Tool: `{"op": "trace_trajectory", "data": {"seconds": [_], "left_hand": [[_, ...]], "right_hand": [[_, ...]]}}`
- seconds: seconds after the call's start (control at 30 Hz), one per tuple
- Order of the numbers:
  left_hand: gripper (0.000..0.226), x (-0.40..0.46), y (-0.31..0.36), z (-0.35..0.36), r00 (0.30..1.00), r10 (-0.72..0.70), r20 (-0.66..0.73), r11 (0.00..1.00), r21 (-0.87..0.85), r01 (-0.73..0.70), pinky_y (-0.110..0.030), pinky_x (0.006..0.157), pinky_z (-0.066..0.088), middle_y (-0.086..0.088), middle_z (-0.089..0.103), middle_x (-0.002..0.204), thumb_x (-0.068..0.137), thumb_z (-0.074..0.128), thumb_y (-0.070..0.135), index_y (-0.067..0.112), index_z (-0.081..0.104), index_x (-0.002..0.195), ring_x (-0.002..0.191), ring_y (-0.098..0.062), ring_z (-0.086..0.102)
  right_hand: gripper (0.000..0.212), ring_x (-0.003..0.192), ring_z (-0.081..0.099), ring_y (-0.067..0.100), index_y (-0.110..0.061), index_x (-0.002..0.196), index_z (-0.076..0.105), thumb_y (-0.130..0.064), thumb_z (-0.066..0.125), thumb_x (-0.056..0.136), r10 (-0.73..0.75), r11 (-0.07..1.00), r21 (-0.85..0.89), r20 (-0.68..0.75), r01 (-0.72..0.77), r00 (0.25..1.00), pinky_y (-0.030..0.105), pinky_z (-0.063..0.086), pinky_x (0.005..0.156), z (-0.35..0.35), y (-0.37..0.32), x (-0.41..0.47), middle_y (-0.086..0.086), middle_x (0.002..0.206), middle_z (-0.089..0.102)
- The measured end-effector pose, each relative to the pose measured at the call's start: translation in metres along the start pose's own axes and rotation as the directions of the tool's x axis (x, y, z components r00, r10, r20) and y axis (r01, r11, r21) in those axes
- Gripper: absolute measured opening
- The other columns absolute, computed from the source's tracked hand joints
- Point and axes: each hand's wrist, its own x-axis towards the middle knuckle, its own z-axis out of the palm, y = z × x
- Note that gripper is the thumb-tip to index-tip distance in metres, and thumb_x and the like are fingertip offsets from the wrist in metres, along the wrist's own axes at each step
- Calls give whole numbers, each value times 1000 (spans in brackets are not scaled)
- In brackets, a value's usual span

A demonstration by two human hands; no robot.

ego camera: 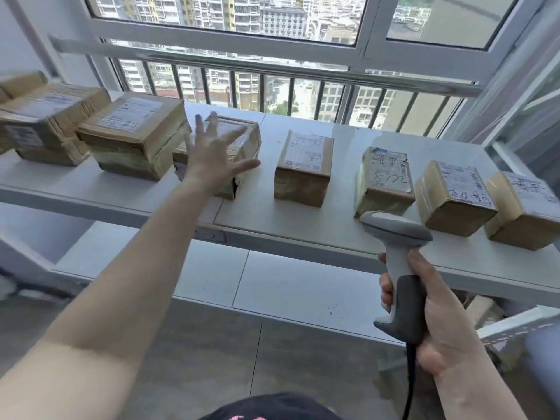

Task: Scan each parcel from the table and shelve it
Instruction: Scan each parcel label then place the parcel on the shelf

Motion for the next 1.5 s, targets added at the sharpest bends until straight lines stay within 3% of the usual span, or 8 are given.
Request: {"op": "trace_trajectory", "data": {"seconds": [0.37,0.67,0.8,0.97,1.07,1.2,1.37,1.5], "left_hand": [[69,-5,-28,8,989,-140,52,990,-23,141,-51,115,21,-12,18,164,80,69,63,46,48,144,146,-34,13],[71,-9,-25,8,990,-134,42,990,-38,136,-53,115,16,-14,13,165,81,65,66,45,46,146,150,-36,5],[67,-22,-19,8,994,-33,-109,983,-184,13,-55,117,4,-9,16,165,82,68,61,43,49,144,152,-32,-2],[44,-53,21,17,970,139,-198,850,-479,-220,-29,106,32,4,56,137,89,70,44,29,64,130,130,-19,42],[33,-81,59,39,983,181,-38,679,-718,-153,-18,93,44,7,68,117,90,72,30,22,67,122,108,-5,60],[22,-126,102,78,927,186,324,483,-852,201,-15,82,51,4,71,105,95,68,23,19,67,116,92,3,65],[12,-188,144,123,710,195,677,388,-718,578,-32,90,52,-4,72,107,96,65,25,19,68,106,101,-17,66],[17,-241,183,146,584,253,772,435,-630,644,-29,84,52,-3,73,105,90,71,30,19,69,103,102,-19,67]], "right_hand": [[52,55,50,14,-6,111,69,-50,59,84,26,999,-50,64,-23,998,30,39,64,41,14,-6,6,68,58],[54,57,51,15,-7,110,70,-52,62,81,18,999,-42,49,-16,999,31,40,64,49,19,-10,6,69,58],[48,56,52,14,-9,105,70,-51,59,83,19,997,-72,23,-17,1000,31,40,64,48,21,-15,6,68,60],[48,56,53,13,-9,106,68,-50,58,83,23,998,-49,-50,-25,999,30,40,63,40,29,-26,5,67,60],[50,55,52,12,-12,107,68,-53,59,78,58,998,-12,-138,-60,989,30,38,60,28,37,-38,3,66,59],[49,55,52,12,-17,102,71,-55,61,75,114,993,55,-284,-102,952,26,40,55,-2,51,-62,1,66,60],[42,52,50,11,-17,95,71,-54,60,79,138,985,155,-454,-74,880,28,36,56,-51,65,-110,0,63,59],[41,49,49,8,-17,97,68,-54,57,84,135,969,248,-558,9,819,20,41,50,-96,78,-163,-2,62,59]]}}
